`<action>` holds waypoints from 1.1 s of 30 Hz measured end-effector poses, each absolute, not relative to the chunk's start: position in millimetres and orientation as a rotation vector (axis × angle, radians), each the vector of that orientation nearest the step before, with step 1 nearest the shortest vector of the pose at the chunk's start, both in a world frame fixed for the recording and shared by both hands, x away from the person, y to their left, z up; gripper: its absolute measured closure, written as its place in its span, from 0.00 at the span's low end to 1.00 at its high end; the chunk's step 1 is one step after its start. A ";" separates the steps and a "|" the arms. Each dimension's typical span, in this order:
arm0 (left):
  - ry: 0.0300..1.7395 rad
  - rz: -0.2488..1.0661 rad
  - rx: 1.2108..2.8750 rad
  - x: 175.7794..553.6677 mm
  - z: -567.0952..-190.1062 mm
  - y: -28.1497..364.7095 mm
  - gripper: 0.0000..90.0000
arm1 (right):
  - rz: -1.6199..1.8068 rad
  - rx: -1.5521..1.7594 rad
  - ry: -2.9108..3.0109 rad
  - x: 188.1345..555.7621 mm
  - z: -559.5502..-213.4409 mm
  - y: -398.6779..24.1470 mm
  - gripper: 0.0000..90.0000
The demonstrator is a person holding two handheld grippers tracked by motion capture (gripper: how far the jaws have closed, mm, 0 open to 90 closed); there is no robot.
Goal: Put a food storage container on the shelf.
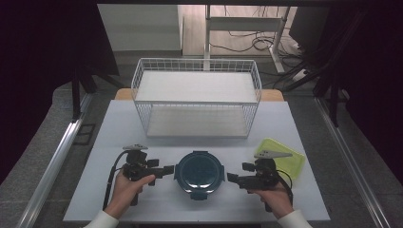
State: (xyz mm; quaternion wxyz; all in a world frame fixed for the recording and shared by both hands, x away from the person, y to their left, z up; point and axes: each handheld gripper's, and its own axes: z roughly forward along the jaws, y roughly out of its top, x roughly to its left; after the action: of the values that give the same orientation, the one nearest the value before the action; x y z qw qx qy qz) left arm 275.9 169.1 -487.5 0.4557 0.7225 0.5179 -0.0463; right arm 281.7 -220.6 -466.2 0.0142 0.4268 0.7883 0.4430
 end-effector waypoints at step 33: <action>1.249 -0.389 1.828 292.4 -513.7 133.2 0.23 | 1.390 1.710 2.557 303.1 -502.5 -175.2 0.18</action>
State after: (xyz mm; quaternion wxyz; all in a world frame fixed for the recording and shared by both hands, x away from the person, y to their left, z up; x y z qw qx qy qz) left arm 292.4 133.2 -513.7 0.4322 0.7335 0.5009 -0.1559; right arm 303.1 -175.2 -502.5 -0.1168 0.5032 0.7522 0.4090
